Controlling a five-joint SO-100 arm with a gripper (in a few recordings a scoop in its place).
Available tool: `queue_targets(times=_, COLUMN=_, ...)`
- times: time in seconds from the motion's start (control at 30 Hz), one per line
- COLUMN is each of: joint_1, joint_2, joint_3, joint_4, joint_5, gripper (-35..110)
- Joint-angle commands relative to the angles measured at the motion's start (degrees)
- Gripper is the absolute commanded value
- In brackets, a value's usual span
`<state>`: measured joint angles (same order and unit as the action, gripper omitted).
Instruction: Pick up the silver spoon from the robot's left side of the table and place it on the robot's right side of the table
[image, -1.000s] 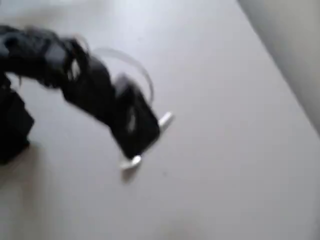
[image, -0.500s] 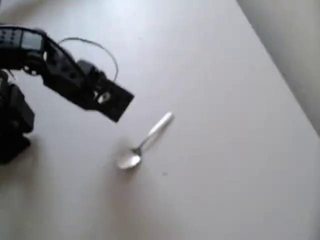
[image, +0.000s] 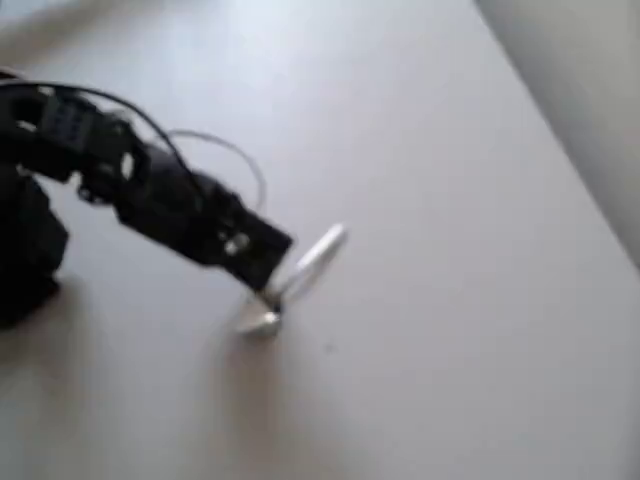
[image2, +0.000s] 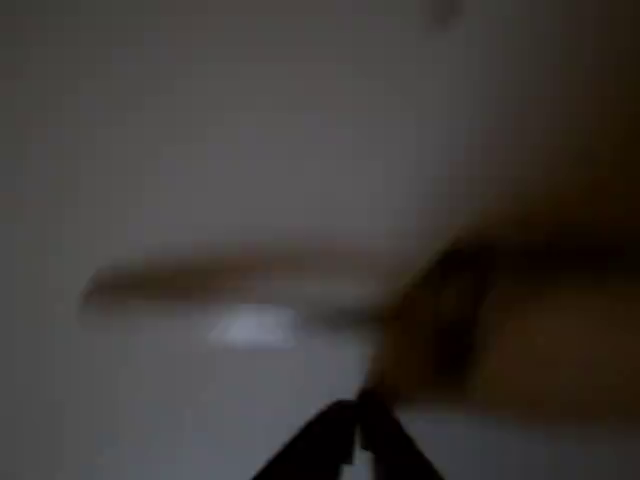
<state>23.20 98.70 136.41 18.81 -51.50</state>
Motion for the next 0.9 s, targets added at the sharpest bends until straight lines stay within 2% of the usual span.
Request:
queue_targets(times=0.0, joint_1=5.0, joint_2=-8.9, joint_3=-12.6, joint_4=-1.7, joint_5=-1.1, gripper=-1)
queue_targets(times=0.1, joint_1=7.3, joint_2=-14.1, joint_3=-18.5, joint_4=-1.9, joint_5=-1.3, gripper=-1)
queue_targets(times=0.23, joint_1=7.6, joint_2=-14.3, joint_3=-21.2, joint_4=3.5, joint_5=-1.3, gripper=-1)
queue_targets(times=0.33, joint_1=4.9, joint_2=-5.0, joint_3=-14.0, joint_4=6.4, joint_5=-1.3, gripper=-1)
queue_targets(times=0.43, joint_1=-1.5, joint_2=13.6, joint_3=-3.8, joint_4=13.5, joint_5=-0.6, gripper=-1)
queue_targets(times=0.53, joint_1=-11.2, joint_2=40.3, joint_3=2.4, joint_4=28.6, joint_5=7.6, gripper=-2)
queue_targets(times=0.6, joint_1=-19.1, joint_2=60.1, joint_3=2.4, joint_4=41.4, joint_5=16.2, gripper=-2)
queue_targets(times=0.7, joint_1=-30.8, joint_2=88.2, joint_3=2.9, joint_4=54.6, joint_5=25.4, gripper=-2)
queue_targets(times=0.73, joint_1=-33.0, joint_2=90.1, joint_3=1.1, joint_4=59.2, joint_5=28.4, gripper=-2)
queue_targets(times=0.77, joint_1=-32.4, joint_2=90.1, joint_3=1.1, joint_4=61.3, joint_5=33.6, gripper=-2)
queue_targets(times=0.83, joint_1=-23.5, joint_2=90.2, joint_3=4.6, joint_4=60.4, joint_5=39.7, gripper=-2)
queue_targets(times=0.87, joint_1=-21.0, joint_2=90.2, joint_3=7.7, joint_4=60.4, joint_5=40.2, gripper=-2)
